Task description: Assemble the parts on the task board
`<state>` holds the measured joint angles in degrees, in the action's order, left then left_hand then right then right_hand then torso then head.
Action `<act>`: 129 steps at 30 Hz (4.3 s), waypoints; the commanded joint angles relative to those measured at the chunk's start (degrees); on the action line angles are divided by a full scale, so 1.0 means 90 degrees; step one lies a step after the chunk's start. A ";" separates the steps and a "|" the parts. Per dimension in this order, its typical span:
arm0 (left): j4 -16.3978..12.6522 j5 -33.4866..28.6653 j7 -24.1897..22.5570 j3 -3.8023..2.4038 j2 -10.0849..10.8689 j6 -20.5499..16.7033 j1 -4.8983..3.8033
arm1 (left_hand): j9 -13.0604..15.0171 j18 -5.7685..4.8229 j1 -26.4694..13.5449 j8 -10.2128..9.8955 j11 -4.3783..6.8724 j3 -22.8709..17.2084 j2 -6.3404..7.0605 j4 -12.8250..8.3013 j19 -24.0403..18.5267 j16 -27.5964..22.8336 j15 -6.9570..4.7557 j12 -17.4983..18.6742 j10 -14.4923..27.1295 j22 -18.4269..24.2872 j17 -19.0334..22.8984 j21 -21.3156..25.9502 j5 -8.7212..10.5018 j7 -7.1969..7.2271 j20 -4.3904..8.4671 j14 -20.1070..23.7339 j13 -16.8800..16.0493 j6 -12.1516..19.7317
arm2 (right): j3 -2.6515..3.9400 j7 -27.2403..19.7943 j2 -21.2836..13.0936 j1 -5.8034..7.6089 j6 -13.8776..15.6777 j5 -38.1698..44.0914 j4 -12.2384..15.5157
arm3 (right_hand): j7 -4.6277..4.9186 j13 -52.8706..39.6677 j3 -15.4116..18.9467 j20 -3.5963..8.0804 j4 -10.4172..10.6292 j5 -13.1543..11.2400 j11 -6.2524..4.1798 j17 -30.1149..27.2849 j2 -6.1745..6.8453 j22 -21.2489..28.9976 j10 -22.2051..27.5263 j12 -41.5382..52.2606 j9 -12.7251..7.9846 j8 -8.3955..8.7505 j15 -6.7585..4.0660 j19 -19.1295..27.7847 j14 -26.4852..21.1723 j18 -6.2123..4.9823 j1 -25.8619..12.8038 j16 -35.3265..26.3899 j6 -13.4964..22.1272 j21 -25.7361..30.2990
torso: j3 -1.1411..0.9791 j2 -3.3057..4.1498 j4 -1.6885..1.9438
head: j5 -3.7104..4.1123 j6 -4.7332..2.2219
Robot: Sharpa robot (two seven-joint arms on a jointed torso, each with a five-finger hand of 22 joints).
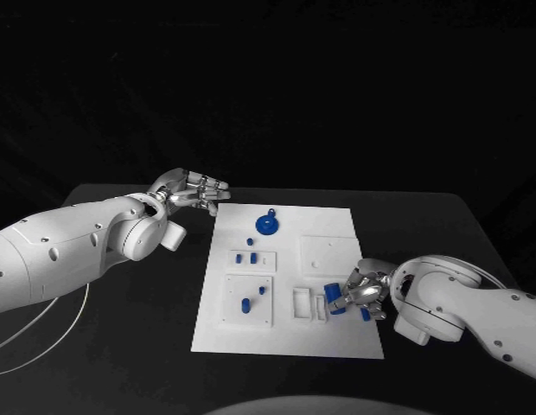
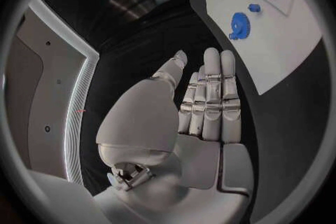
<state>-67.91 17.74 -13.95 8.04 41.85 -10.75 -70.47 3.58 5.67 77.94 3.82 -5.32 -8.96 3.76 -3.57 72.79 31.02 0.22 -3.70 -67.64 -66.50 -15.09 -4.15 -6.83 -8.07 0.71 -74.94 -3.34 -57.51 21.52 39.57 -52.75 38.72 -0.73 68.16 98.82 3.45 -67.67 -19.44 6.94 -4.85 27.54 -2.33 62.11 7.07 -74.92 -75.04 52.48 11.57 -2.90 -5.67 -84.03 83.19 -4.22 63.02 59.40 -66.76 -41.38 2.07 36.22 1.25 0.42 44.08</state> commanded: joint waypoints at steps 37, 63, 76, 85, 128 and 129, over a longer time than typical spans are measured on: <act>-0.0001 0.0121 0.0138 0.0011 -0.0035 0.0319 -0.0001 | -0.0001 -0.0017 -0.0004 -0.0017 -0.0022 0.0095 -0.0029 0.0045 0.0043 -0.0038 0.0035 0.0017 0.0188 0.0044 0.0008 -0.0007 0.0019 0.0023 -0.0016 -0.0021 -0.0010 0.0054 | -0.0122 0.0219 0.0519 0.0207 -0.0210 -0.0213 -0.0045 | -0.0074 0.0136 0.0283 0.0010 -0.0120 -0.0488 -0.0016 -0.0011 -0.0162 -0.0500 -0.0088 -0.0085 -0.0331 -0.0080 -0.0012 -0.0321 0.0022 0.0053 -0.0012 -0.0110 -0.0165 0.0097 | 0.0008 0.0012 0.0006 | -0.0119 0.0036; 0.0008 0.0203 0.0219 0.0015 -0.0037 0.0436 -0.0001 | -0.0001 -0.0009 -0.0001 -0.0017 -0.0041 0.0146 -0.0052 0.0064 0.0043 -0.0042 0.0046 0.0016 0.0258 0.0074 0.0016 -0.0006 0.0018 0.0006 -0.0028 -0.0018 -0.0010 0.0056 | -0.0310 0.0206 0.0660 0.0344 -0.0250 -0.0257 -0.0099 | -0.0041 0.0227 0.2720 -0.0032 0.2278 -0.2406 0.0046 -0.0043 0.0077 -0.0494 -0.0069 -0.0107 -0.0151 -0.0085 0.0028 -0.0320 0.0021 0.0015 0.0194 -0.0165 -0.0018 0.0159 | 0.0005 0.0009 -0.0005 | -0.0146 0.0071; 0.0029 0.0221 0.0243 0.0019 -0.0031 0.0431 -0.0001 | -0.0002 -0.0004 0.0005 -0.0018 -0.0046 0.0178 -0.0058 0.0079 0.0043 -0.0046 0.0050 0.0014 0.0289 0.0097 0.0022 -0.0006 0.0015 0.0008 -0.0033 -0.0018 -0.0011 0.0112 | -0.0311 0.0191 0.0568 0.0344 -0.0334 -0.0311 0.0030 | -0.0055 0.0288 0.2816 -0.0031 0.2327 -0.2687 0.0037 -0.0076 0.0017 -0.0482 -0.0062 -0.0169 -0.0141 -0.0092 0.0026 -0.0317 0.0014 0.0015 0.0080 -0.0206 -0.0067 0.0198 | 0.0006 0.0005 -0.0002 | -0.0152 0.0051; 0.0030 0.0224 0.0260 0.0025 -0.0037 0.0432 -0.0001 | -0.0002 -0.0002 0.0003 -0.0017 -0.0050 0.0187 -0.0068 0.0093 0.0047 -0.0047 0.0052 0.0014 0.0298 0.0109 0.0025 -0.0007 0.0014 0.0000 -0.0035 -0.0022 -0.0011 0.0106 | -0.0308 0.0175 0.0503 0.0344 -0.0391 -0.0298 0.0082 | -0.0074 0.0299 0.2844 -0.0017 0.2130 -0.2621 0.0022 -0.0064 -0.0187 -0.0493 -0.0094 -0.0142 -0.0153 -0.0083 0.0014 -0.0324 0.0020 0.0036 -0.0002 -0.0190 -0.0139 0.0155 | 0.0008 0.0011 0.0003 | -0.0158 0.0060; 0.0061 0.0226 0.0299 0.0070 -0.0036 0.0444 0.0000 | -0.0003 0.0001 -0.0008 -0.0019 -0.0054 0.0213 -0.0086 0.0150 0.0057 -0.0049 0.0057 0.0012 0.0310 0.0150 0.0032 -0.0008 0.0009 -0.0010 -0.0040 -0.0027 -0.0012 0.0132 | -0.0306 0.0129 0.0647 0.0342 -0.0461 0.0008 -0.0039 | -0.0165 0.0170 0.0152 0.0028 0.1202 -0.2747 -0.0052 0.0010 -0.0098 -0.0519 -0.0253 -0.0064 -0.0342 -0.0086 -0.0019 -0.0325 0.0039 0.0117 0.0056 -0.0112 -0.0482 0.0007 | 0.0006 0.0012 0.0002 | -0.0144 0.0118; 0.0061 0.0226 0.0300 0.0070 -0.0036 0.0445 0.0000 | -0.0003 0.0001 -0.0008 -0.0019 -0.0054 0.0213 -0.0086 0.0150 0.0057 -0.0049 0.0057 0.0012 0.0310 0.0150 0.0032 -0.0008 0.0009 -0.0010 -0.0040 -0.0027 -0.0012 0.0132 | -0.0306 0.0131 0.0649 0.0342 -0.0471 0.0007 -0.0043 | -0.0167 0.0167 0.0138 0.0029 0.1187 -0.2746 -0.0053 0.0012 -0.0101 -0.0520 -0.0255 -0.0067 -0.0347 -0.0085 -0.0019 -0.0325 0.0039 0.0119 0.0045 -0.0112 -0.0483 0.0001 | 0.0006 0.0012 0.0002 | -0.0144 0.0118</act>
<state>-67.29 19.73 -11.06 8.69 41.63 -7.46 -70.47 3.58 5.69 77.72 3.82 -5.73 -7.22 3.54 -2.46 73.00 30.80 0.42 -3.70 -65.19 -65.20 -14.90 -4.15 -6.83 -8.17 0.50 -75.13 -3.37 -56.60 18.73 40.14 -47.02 41.81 -5.40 67.08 98.59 2.03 -66.11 -17.98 6.95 5.83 3.05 -2.86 62.18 6.27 -74.94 -76.81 51.89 8.51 -3.77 -5.63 -84.03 83.34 -3.95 64.00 58.02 -70.84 -41.04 2.12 36.33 1.30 -0.87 45.11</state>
